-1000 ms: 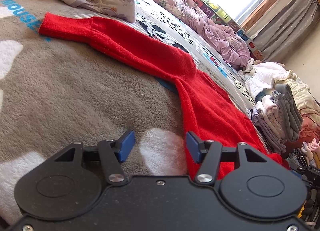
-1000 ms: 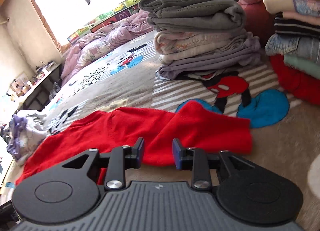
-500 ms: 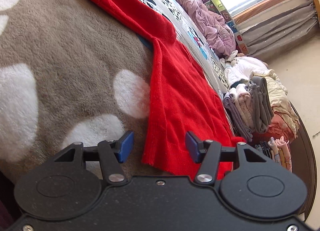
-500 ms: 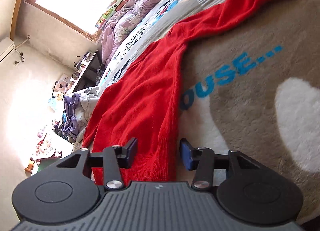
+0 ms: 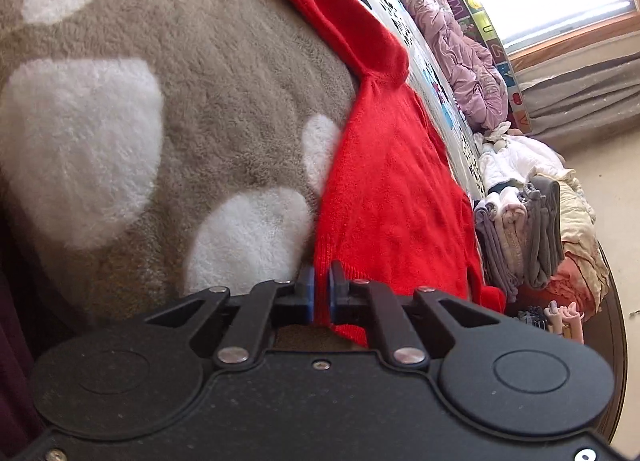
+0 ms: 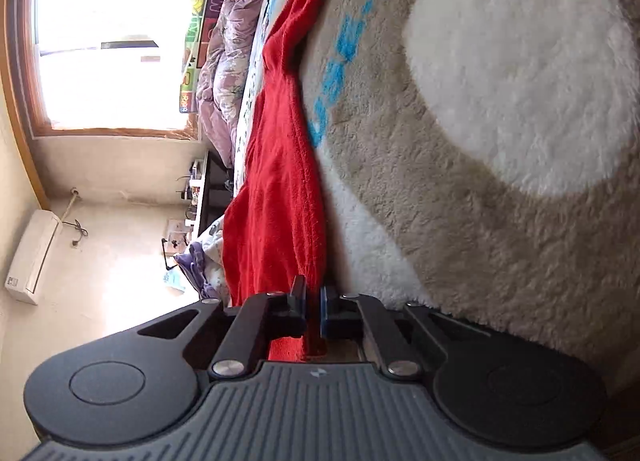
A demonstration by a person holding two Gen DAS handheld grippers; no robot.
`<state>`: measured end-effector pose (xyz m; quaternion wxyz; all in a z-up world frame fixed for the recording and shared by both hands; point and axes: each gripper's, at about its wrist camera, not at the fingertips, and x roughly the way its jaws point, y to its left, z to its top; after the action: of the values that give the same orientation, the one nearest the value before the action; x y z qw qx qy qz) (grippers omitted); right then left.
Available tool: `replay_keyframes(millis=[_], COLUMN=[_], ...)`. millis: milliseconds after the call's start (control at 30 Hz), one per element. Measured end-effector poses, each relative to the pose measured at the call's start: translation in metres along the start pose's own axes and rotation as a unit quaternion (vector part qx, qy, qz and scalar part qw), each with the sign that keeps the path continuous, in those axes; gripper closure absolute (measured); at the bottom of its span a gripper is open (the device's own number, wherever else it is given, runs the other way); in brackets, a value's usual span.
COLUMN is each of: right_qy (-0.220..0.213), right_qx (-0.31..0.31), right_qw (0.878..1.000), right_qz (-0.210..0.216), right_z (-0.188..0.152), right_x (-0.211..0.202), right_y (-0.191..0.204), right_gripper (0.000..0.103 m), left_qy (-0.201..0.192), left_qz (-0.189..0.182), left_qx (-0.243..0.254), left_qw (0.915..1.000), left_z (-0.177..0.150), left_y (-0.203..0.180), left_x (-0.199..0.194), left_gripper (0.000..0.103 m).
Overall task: Fold clothes
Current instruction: 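Pull the held sleeve outward with the right gripper to spread it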
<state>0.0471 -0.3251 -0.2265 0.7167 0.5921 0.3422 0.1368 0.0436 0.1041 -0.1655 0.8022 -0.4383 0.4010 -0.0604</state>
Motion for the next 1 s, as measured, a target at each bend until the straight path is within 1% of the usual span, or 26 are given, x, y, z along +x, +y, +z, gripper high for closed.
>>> replay_keyframes(millis=[67, 100, 167, 200, 233, 267, 300, 333, 400, 433, 467, 533, 567, 633, 667, 833, 933, 1000], right_qy=[0.0, -0.002, -0.007, -0.012, -0.024, -0.041, -0.06, -0.082, -0.131, -0.156, -0.179, -0.218, -0.234, -0.262, -0.267, -0.284, -0.296, -0.301], right_qx=[-0.044, -0.056, -0.056, -0.058, -0.065, -0.073, -0.081, -0.086, -0.082, -0.069, -0.054, -0.024, -0.01, 0.016, 0.024, 0.03, 0.038, 0.036], right_qw=[0.998, 0.997, 0.997, 0.997, 0.996, 0.995, 0.993, 0.991, 0.986, 0.983, 0.98, 0.973, 0.97, 0.964, 0.962, 0.957, 0.953, 0.951], right_qz=[-0.033, -0.043, -0.047, -0.048, -0.05, -0.052, -0.054, -0.057, -0.067, -0.069, -0.069, -0.065, -0.061, -0.052, -0.048, -0.056, -0.054, -0.061], right_z=[-0.005, -0.006, -0.007, -0.007, -0.004, 0.0, 0.006, 0.015, 0.036, 0.049, 0.061, 0.084, 0.097, 0.12, 0.129, 0.163, 0.173, 0.176], right_x=[0.0, -0.001, -0.002, -0.004, -0.009, -0.015, -0.022, -0.03, -0.046, -0.056, -0.064, -0.076, -0.08, -0.085, -0.085, -0.073, -0.07, -0.069], right_y=[0.012, 0.015, 0.015, 0.017, 0.02, 0.023, 0.025, 0.025, 0.022, 0.017, 0.011, -0.001, -0.008, -0.021, -0.025, -0.027, -0.026, -0.025], right_gripper=[0.096, 0.096, 0.096, 0.094, 0.09, 0.088, 0.088, 0.087, 0.086, 0.084, 0.077, 0.068, 0.07, 0.069, 0.067, 0.067, 0.07, 0.073], left_qy=[0.0, 0.001, -0.006, -0.012, -0.021, -0.037, -0.054, -0.066, -0.082, -0.089, -0.089, -0.081, -0.077, -0.079, -0.076, -0.059, -0.053, -0.049], left_qz=[0.003, 0.008, 0.017, 0.02, 0.023, 0.027, 0.031, 0.03, 0.026, 0.02, 0.016, 0.017, 0.015, 0.023, 0.027, 0.033, 0.029, 0.025], left_qx=[0.002, 0.007, 0.016, 0.02, 0.032, 0.049, 0.068, 0.088, 0.117, 0.129, 0.133, 0.122, 0.12, 0.127, 0.129, 0.123, 0.114, 0.106], left_qw=[1.0, 0.9999, 0.9997, 0.9995, 0.999, 0.9977, 0.9958, 0.9934, 0.9893, 0.9874, 0.987, 0.9891, 0.9897, 0.9886, 0.9884, 0.9901, 0.9916, 0.9928], left_z=[0.001, 0.001, 0.002, 0.002, 0.003, 0.004, 0.006, 0.007, 0.009, 0.01, 0.011, 0.014, 0.015, 0.014, 0.014, 0.015, 0.017, 0.019], left_y=[-0.002, -0.003, -0.006, -0.007, -0.01, -0.015, -0.021, -0.027, -0.035, -0.038, -0.038, -0.039, -0.038, -0.041, -0.041, -0.038, -0.034, -0.031], left_x=[-0.001, 0.0, -0.003, -0.006, -0.01, -0.014, -0.019, -0.022, -0.024, -0.022, -0.019, -0.01, -0.007, 0.001, 0.005, 0.022, 0.025, 0.026], left_gripper=[0.099, 0.098, 0.096, 0.094, 0.086, 0.083, 0.078, 0.076, 0.074, 0.071, 0.07, 0.069, 0.069, 0.069, 0.069, 0.069, 0.069, 0.068])
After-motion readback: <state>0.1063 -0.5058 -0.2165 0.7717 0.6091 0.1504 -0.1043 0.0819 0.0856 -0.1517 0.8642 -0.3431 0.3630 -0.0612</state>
